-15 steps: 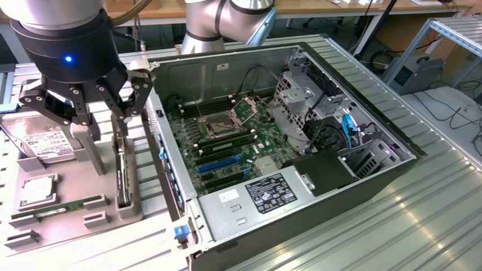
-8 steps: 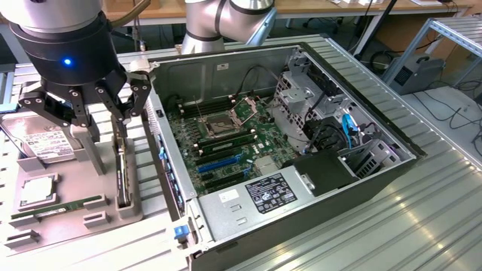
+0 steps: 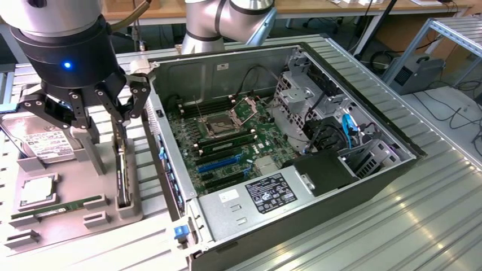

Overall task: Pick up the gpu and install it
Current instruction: 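Pick up the gpu and move the gpu toward the slot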

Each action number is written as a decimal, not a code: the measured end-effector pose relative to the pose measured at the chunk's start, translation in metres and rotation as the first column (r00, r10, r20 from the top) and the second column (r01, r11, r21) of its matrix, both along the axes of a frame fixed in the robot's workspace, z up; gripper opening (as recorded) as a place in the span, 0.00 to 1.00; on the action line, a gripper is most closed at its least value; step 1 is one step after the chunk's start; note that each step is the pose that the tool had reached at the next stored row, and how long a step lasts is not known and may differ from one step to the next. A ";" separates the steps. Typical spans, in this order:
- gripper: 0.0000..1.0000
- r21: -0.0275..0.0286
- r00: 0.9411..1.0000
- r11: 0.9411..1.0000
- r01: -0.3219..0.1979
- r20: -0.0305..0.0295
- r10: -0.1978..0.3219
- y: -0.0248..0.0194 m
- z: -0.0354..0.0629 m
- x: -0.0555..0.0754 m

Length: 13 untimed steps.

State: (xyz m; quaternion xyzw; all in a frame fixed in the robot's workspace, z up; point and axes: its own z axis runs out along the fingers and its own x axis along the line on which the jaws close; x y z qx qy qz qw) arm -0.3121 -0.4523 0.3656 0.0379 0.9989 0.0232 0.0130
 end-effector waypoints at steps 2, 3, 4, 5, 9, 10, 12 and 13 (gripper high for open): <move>0.42 0.000 1.000 1.000 0.000 0.000 0.000 0.0001 -0.0008 0.000; 0.42 0.000 1.000 1.000 0.000 0.000 0.000 0.0002 -0.0012 0.000; 0.42 0.000 1.000 1.000 0.000 0.000 0.000 0.0002 -0.0016 0.000; 0.42 0.000 1.000 1.000 0.000 0.000 0.000 0.0002 -0.0021 0.000; 0.42 0.000 1.000 1.000 0.000 0.000 0.000 0.0003 -0.0039 0.000; 0.42 0.000 1.000 1.000 0.000 0.000 0.000 0.0003 -0.0043 0.000; 0.42 0.000 1.000 1.000 0.000 0.000 0.000 0.0003 -0.0052 -0.001; 0.42 0.000 1.000 1.000 0.000 0.000 0.000 0.0003 -0.0058 -0.001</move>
